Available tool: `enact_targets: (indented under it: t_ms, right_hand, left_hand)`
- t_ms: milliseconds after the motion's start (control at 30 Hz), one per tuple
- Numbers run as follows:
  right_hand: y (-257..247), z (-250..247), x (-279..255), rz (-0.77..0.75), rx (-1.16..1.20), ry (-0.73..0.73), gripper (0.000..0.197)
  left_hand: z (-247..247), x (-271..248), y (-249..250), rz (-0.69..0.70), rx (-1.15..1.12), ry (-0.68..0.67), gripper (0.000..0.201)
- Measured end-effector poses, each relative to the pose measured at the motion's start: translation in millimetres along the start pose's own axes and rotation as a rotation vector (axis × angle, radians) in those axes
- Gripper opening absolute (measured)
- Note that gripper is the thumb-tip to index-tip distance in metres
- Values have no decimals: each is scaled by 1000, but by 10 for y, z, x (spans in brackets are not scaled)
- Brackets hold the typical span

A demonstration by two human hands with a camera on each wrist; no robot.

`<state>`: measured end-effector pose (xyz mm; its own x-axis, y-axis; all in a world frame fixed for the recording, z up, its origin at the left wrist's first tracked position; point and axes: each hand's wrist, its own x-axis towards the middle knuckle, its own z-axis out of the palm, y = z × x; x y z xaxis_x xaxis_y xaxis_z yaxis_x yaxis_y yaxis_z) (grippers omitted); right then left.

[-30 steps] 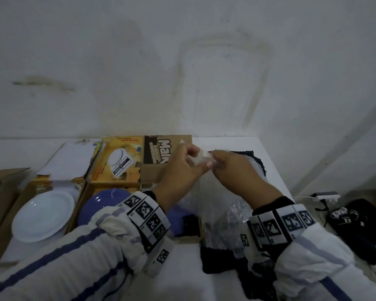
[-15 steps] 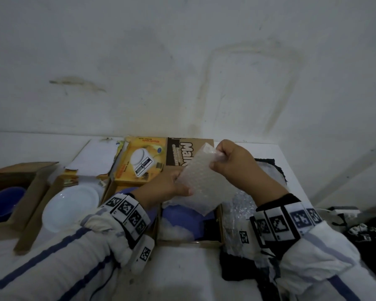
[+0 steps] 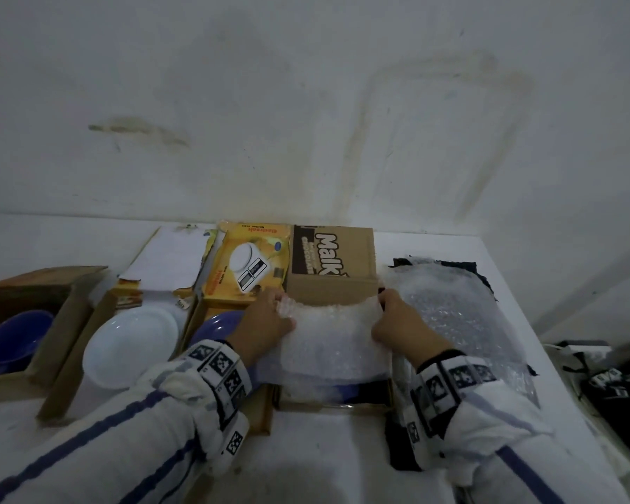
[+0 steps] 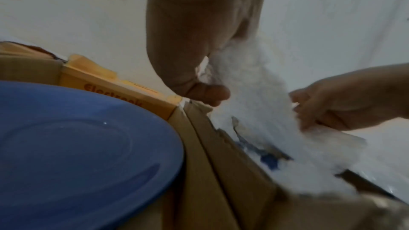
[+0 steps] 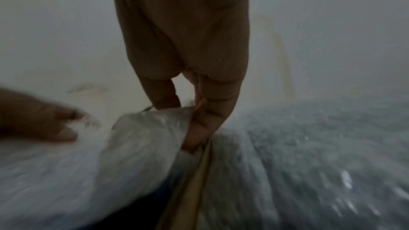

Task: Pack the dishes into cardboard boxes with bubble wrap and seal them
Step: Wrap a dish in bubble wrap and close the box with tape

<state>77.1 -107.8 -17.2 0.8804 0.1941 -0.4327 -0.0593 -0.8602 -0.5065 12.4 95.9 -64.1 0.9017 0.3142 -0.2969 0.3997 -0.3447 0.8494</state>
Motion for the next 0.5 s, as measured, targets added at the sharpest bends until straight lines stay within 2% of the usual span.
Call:
enact_targets:
  t_ms: [67, 167, 267, 333, 367, 433, 500]
  right_hand:
    - [56, 182, 17, -82, -98, 75, 61]
    - [85, 307, 11, -182, -204, 185, 48]
    - [57, 331, -24, -181, -361, 216, 34]
    - [51, 337, -33, -186, -407, 210, 29]
    - [53, 338, -32, -183, -422, 197, 28]
    - [58, 340, -22, -177, -443, 162, 29]
    - [52, 354, -14, -190, -477, 112, 37]
  left_hand:
    - [75, -54, -9, 32, -5, -26, 54]
    - [125, -129, 0, 111, 24, -19, 70]
    - [127, -179, -1, 235, 133, 118, 68]
    - [86, -197, 13, 178, 293, 122, 62]
    - [57, -199, 23, 102, 342, 61, 61]
    - [16, -192, 32, 8, 343, -89, 60]
    - [28, -173, 48, 38, 284, -114, 50]
